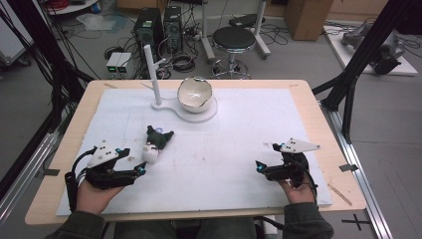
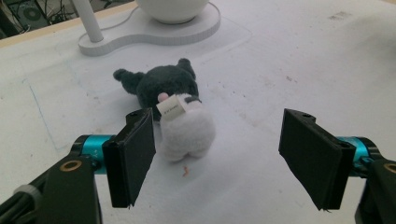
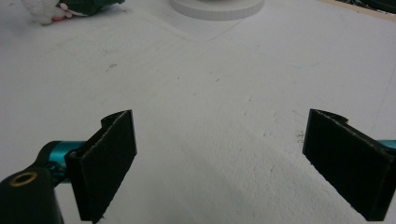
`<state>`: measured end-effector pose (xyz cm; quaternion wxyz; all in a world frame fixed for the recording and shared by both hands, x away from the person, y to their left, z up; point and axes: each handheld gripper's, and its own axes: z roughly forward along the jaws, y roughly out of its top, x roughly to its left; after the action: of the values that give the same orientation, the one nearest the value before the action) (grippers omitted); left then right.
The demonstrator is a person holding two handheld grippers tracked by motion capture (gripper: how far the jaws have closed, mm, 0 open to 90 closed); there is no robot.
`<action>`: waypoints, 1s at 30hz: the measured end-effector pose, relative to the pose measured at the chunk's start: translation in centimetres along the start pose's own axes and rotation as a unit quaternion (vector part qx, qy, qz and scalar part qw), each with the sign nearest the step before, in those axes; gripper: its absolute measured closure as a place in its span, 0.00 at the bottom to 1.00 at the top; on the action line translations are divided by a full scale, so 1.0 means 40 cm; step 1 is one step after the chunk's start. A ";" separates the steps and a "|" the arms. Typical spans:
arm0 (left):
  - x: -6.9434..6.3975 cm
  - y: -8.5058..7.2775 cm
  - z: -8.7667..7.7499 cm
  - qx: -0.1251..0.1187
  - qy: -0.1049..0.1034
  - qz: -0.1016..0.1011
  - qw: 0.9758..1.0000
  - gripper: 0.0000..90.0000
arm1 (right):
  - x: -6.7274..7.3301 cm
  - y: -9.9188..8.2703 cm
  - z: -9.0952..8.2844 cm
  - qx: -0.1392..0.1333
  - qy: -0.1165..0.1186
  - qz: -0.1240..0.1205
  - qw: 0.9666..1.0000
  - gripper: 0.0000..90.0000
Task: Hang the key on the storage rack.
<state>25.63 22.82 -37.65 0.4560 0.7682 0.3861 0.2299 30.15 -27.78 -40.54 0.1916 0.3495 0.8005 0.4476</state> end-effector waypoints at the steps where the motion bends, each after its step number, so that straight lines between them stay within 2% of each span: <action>1: 0.000 0.004 0.003 0.000 0.000 0.001 1.000 0.30 | 0.000 0.000 0.000 0.000 0.000 -0.002 1.000 0.10; 12: 0.004 0.055 0.029 0.006 -0.005 -0.003 1.000 0.33 | -0.002 0.001 -0.005 -0.007 -0.001 -0.004 1.000 0.10; 21: 0.017 0.075 0.041 0.010 0.013 -0.010 1.000 0.35 | -0.005 -0.002 -0.007 -0.008 0.000 0.001 1.000 0.10; 24: 0.017 0.084 0.049 0.015 0.013 -0.008 1.000 0.35 | -0.004 -0.001 -0.008 -0.007 0.000 -0.001 1.000 0.10; 30: 0.027 0.097 0.067 0.017 0.017 -0.018 1.000 0.35 | -0.004 0.000 -0.009 -0.010 -0.003 0.000 1.000 0.10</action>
<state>29.64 21.17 -35.51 0.4402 0.7649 0.4111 0.2283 30.03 -28.09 -40.37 0.1975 0.3483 0.7955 0.4549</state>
